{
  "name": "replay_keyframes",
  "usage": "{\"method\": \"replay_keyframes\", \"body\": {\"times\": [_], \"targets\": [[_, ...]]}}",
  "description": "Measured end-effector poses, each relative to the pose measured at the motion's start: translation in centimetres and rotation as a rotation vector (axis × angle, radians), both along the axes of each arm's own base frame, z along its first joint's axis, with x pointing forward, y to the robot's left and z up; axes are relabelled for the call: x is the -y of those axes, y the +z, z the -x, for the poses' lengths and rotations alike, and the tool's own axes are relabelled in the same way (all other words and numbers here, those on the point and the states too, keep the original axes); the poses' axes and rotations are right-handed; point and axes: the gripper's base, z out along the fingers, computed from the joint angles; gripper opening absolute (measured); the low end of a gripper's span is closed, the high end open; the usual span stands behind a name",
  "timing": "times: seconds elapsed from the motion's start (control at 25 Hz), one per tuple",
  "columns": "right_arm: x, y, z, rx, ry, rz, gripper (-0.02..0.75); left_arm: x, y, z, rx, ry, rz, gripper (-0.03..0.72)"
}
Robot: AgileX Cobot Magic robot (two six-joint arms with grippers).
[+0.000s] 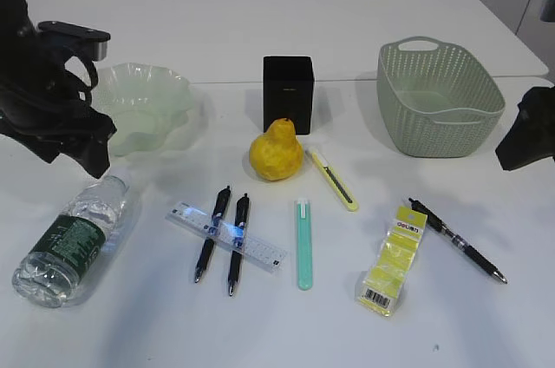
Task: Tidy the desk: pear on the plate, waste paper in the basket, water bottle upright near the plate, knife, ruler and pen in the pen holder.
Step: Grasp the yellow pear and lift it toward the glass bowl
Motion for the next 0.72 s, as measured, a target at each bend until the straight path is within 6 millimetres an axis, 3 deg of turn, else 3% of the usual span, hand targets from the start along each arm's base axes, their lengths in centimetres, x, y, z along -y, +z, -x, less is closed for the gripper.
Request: {"method": "replay_keyframes", "body": {"times": [0.48,0.72], "targets": [[0.0,0.0,0.0,-0.002,0.000,0.000,0.501,0.2,-0.1,-0.1,-0.004,0.000,0.008,0.524],[0.0,0.0,0.0,-0.004,0.001,0.000,0.501,3.5,1.2,-0.8,0.076,-0.084,0.021,0.525]]}}
